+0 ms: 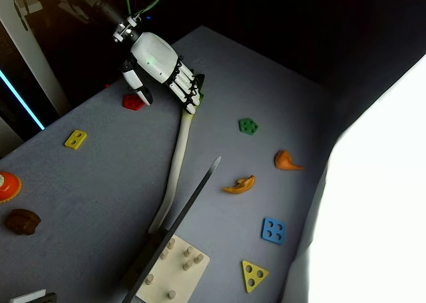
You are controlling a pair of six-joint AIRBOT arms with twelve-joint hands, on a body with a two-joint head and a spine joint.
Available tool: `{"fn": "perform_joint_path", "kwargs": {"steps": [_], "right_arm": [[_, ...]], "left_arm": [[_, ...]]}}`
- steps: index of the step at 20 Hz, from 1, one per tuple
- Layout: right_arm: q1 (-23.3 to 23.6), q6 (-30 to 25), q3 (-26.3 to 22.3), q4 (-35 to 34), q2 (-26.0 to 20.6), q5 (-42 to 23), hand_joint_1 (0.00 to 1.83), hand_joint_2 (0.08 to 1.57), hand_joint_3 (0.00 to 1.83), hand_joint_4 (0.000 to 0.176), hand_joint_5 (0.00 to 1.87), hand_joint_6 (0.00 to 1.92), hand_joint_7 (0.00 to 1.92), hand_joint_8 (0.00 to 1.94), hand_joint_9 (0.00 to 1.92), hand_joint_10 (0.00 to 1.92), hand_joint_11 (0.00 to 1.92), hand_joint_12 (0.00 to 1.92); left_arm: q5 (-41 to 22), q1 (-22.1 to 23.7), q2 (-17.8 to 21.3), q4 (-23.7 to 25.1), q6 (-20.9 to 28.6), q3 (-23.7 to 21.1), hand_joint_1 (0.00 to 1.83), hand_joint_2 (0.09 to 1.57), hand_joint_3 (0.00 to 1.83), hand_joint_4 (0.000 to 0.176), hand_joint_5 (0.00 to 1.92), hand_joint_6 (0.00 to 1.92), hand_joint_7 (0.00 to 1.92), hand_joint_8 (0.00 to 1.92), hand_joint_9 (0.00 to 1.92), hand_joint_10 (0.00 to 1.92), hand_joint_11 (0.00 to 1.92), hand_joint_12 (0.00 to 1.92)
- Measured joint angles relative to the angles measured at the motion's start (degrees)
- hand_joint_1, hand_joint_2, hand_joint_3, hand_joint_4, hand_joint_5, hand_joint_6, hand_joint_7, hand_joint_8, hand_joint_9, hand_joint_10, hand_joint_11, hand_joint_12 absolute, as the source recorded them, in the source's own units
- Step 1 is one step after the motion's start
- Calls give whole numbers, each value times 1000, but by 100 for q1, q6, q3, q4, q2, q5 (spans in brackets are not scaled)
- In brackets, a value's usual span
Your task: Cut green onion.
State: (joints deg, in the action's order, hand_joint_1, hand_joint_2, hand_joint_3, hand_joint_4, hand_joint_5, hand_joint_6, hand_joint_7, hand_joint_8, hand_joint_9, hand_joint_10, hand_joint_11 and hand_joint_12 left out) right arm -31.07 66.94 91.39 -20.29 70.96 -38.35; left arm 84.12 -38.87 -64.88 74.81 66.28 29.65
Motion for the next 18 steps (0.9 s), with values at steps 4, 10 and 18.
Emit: {"fn": "perform_joint_path", "kwargs": {"steps": [4,10,18], "right_arm": [[-114,2,0,13,13,-326,1580,936,565,176,1385,1921,1601,1941,1693,1921,1764,1921],[-422,-136,2,17,24,-925,1557,928,567,176,1353,1921,1575,1941,1678,1921,1741,1921],[-601,-400,424,-179,367,-1231,1533,950,532,176,1374,1921,1622,1941,1706,1921,1758,1921]], "left_arm": [[24,2,-72,2,2,57,875,1226,0,62,132,14,48,2,54,0,0,468],[39,2,-144,-7,0,105,800,1276,16,69,86,2,29,0,42,0,0,348],[42,-50,-210,-2,-2,184,782,1276,10,54,62,1,113,5,94,5,0,590]]}}
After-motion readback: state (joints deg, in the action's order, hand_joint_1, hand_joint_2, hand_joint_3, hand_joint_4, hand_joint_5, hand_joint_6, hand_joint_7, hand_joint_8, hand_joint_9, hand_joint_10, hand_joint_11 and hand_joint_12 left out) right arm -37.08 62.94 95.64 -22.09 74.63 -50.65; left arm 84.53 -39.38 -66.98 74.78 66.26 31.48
